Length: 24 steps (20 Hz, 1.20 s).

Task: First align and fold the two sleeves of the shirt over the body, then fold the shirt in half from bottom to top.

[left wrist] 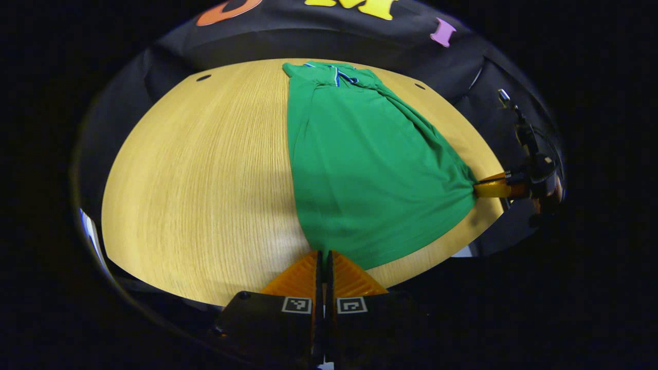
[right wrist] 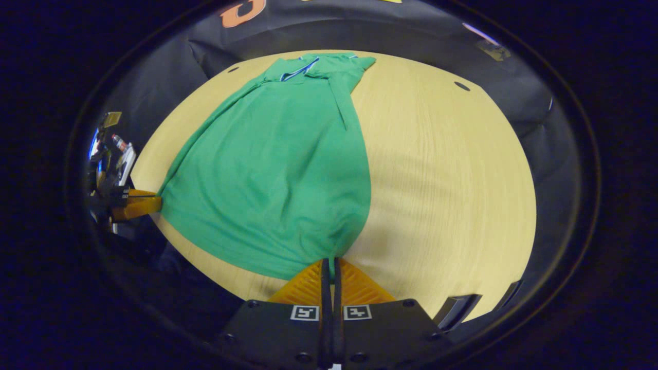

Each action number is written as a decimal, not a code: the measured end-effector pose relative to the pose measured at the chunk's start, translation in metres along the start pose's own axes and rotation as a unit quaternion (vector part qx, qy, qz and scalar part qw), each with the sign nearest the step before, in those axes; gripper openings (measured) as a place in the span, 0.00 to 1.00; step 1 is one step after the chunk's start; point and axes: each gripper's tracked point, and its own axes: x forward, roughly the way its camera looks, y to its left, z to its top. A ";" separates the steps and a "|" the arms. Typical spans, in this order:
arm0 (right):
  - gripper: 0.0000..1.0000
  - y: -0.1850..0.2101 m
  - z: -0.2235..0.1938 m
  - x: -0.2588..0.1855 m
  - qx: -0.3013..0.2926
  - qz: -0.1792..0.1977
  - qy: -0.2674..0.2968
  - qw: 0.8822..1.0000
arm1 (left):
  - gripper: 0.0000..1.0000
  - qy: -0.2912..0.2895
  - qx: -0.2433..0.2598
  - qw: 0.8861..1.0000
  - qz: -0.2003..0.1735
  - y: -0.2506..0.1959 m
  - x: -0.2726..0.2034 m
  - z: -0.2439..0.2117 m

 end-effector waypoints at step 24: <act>0.02 -0.016 0.175 -0.093 0.109 0.048 -0.161 0.980 | 0.03 -0.193 0.040 0.979 -0.045 -0.012 -0.050 0.204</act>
